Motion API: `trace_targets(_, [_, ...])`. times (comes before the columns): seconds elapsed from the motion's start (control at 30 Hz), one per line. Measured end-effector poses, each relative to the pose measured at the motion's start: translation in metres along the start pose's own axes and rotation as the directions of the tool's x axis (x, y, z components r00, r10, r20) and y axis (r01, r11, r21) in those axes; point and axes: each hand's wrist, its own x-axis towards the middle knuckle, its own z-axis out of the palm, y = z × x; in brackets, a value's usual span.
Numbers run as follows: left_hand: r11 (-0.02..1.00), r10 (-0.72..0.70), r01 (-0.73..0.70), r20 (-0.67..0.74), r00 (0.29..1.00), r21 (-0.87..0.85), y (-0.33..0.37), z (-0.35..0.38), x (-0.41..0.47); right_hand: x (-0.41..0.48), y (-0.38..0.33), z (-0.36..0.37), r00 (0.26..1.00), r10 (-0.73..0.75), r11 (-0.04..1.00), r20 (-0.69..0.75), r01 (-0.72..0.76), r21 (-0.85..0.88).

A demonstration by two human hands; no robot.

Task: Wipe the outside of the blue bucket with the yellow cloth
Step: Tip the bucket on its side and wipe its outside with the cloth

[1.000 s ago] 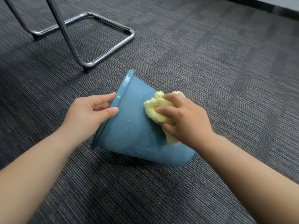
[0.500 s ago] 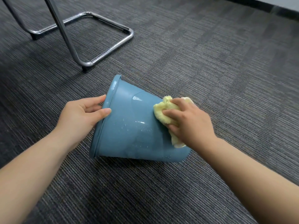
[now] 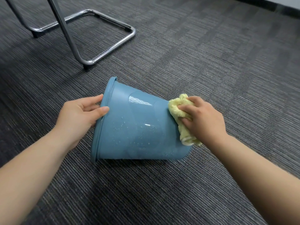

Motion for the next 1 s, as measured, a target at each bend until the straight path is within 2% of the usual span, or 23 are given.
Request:
trace_targets(0.1, [1.0,0.01,-0.01,-0.015,1.0,0.029,0.0,0.001,0.002,-0.007,-0.015,-0.001,0.994,-0.114,0.993,0.002,0.114,0.025])
trace_targets(0.2, [1.0,-0.007,0.008,-0.025,1.0,0.019,0.0,0.0,0.001,-0.016,-0.028,-0.006,0.952,-0.294,0.956,0.091,0.291,0.043])
trace_targets(0.23, [1.0,-0.012,0.012,-0.024,1.0,0.008,0.0,0.0,0.001,-0.016,-0.027,-0.007,0.945,-0.309,0.951,0.103,0.306,0.044])
trace_targets(0.4, [0.999,-0.008,0.008,-0.021,1.0,-0.042,0.0,0.003,0.001,-0.006,-0.001,-0.002,0.99,-0.128,0.991,0.065,0.13,-0.027])
trace_targets(0.53, [1.0,0.006,-0.005,-0.04,0.999,0.021,-0.002,0.002,0.002,-0.004,0.011,0.004,0.997,-0.008,0.998,0.072,0.013,-0.058])
trace_targets(0.63, [0.995,0.016,-0.024,0.084,0.996,0.094,0.001,0.0,0.002,-0.001,0.015,0.006,0.997,0.047,0.997,0.062,-0.043,-0.064])
trace_targets(0.77, [0.987,-0.02,-0.028,0.291,0.957,0.161,0.002,-0.003,-0.001,0.003,0.022,0.007,0.992,0.113,0.991,0.057,-0.109,-0.08])
trace_targets(0.87, [0.976,-0.04,-0.027,0.299,0.953,0.218,0.0,-0.007,-0.004,0.002,0.027,0.007,0.989,0.143,0.987,0.037,-0.139,-0.076])
trace_targets(1.0, [0.982,0.028,-0.074,0.257,0.966,0.171,-0.001,-0.004,-0.007,0.003,0.029,0.006,0.983,0.18,0.982,0.036,-0.178,-0.063])
